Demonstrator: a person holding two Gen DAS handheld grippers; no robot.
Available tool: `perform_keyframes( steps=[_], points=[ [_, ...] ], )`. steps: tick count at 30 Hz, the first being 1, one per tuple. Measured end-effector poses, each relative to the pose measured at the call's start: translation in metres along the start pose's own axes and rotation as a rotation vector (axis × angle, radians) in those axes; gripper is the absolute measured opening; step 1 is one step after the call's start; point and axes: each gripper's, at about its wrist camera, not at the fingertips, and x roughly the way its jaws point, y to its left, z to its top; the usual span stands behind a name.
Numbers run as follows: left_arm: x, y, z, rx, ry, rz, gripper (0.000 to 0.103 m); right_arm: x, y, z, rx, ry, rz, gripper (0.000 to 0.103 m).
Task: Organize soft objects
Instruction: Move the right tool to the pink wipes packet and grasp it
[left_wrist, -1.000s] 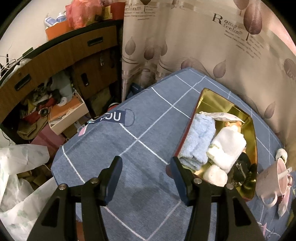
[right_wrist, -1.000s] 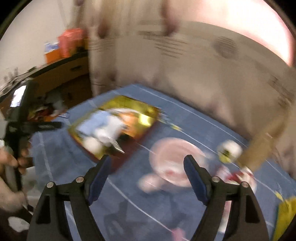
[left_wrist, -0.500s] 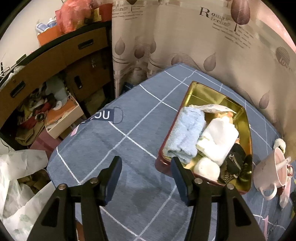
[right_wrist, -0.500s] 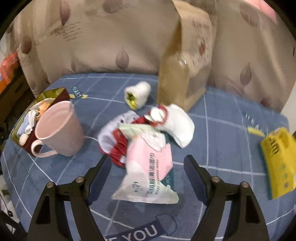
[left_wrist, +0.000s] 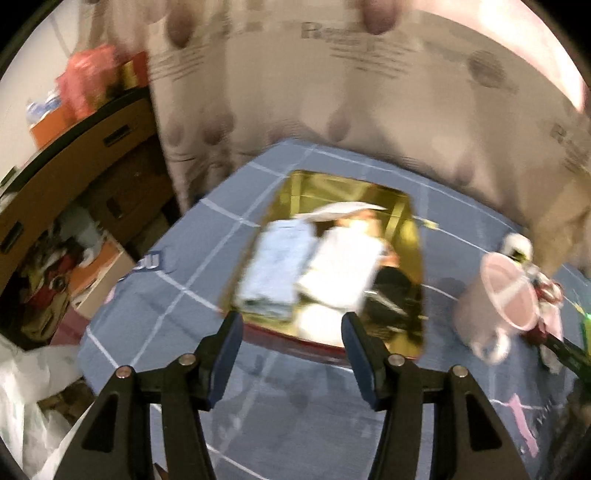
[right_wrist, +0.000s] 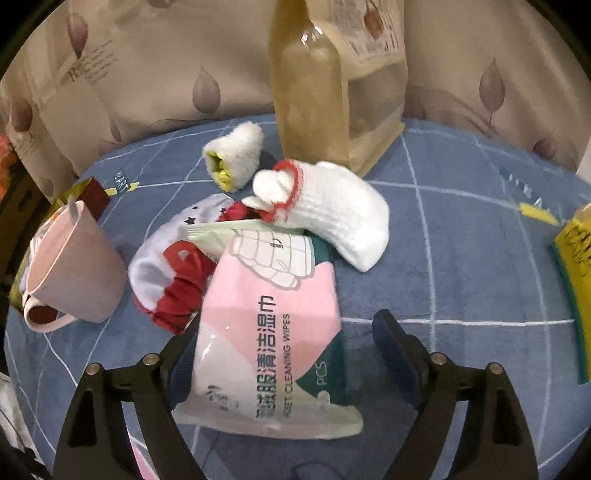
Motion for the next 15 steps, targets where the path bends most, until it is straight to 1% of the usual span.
perform_keyframes(
  steps=[3, 5, 6, 7, 10, 15],
  points=[
    [-0.008, -0.026, -0.001, 0.056, 0.0, -0.051, 0.056, 0.007, -0.004, 0.0, 0.022, 0.007, 0.015, 0.084],
    [-0.014, -0.048, 0.0, 0.103, -0.002, -0.091, 0.056, 0.007, 0.0, 0.001, -0.002, -0.004, 0.004, 0.074],
    [-0.017, -0.058, 0.0, 0.121, -0.004, -0.108, 0.056, 0.008, 0.002, 0.0, -0.015, -0.008, 0.011, 0.064],
    [-0.02, -0.069, 0.0, 0.139, -0.006, -0.128, 0.056, 0.007, 0.004, -0.001, -0.03, -0.007, 0.025, 0.063],
    [-0.03, -0.104, 0.001, 0.202, -0.012, -0.193, 0.056, 0.004, 0.007, -0.005, -0.064, -0.014, 0.007, 0.059],
    [-0.039, -0.169, -0.002, 0.315, -0.003, -0.305, 0.057, -0.007, 0.001, -0.018, -0.075, -0.009, 0.002, 0.057]
  ],
)
